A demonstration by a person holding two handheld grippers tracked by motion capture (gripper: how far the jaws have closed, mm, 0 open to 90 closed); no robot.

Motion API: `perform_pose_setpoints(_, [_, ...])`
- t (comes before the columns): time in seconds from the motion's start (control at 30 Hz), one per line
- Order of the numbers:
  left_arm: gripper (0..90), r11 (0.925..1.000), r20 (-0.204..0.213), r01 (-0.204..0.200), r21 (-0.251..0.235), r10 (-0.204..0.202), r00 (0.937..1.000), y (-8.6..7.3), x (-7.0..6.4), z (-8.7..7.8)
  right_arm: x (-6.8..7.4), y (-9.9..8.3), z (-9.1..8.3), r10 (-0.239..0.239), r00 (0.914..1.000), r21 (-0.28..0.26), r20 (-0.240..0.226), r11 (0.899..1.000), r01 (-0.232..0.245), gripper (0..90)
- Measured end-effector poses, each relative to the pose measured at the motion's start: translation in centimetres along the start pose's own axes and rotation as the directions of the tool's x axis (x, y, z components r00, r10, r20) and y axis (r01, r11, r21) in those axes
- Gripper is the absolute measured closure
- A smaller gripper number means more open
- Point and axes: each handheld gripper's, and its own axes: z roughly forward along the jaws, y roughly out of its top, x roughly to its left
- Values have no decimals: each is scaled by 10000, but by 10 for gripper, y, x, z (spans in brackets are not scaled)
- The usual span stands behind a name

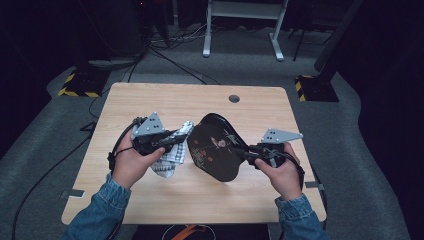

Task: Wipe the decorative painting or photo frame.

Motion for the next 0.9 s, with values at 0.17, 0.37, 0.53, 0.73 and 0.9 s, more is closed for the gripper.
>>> perform_pose_setpoints(0.17, [785,9999,86,-100,-71,101,9999,7,-4,2,0,1,-2,41,10000,62,-37,10000,-41,800])
perform_pose_setpoints(0.37, [785,9992,294,-343,-194,348,9990,20,-9,11,1,2,-2,44,10000,135,6,9999,-44,803])
perform_pose_setpoints(0.53, [785,9977,473,-599,-319,614,9970,32,-14,22,1,2,-2,67,10000,156,23,9999,-67,803])
perform_pose_setpoints(0.73, [785,9963,653,-751,-428,778,9948,40,-20,36,1,2,-2,67,10000,173,3,9998,-67,803])
perform_pose_setpoints(0.9, [778,9966,830,-787,-245,805,9933,43,-24,47,1,2,-2,68,10000,176,-14,9998,-68,803])
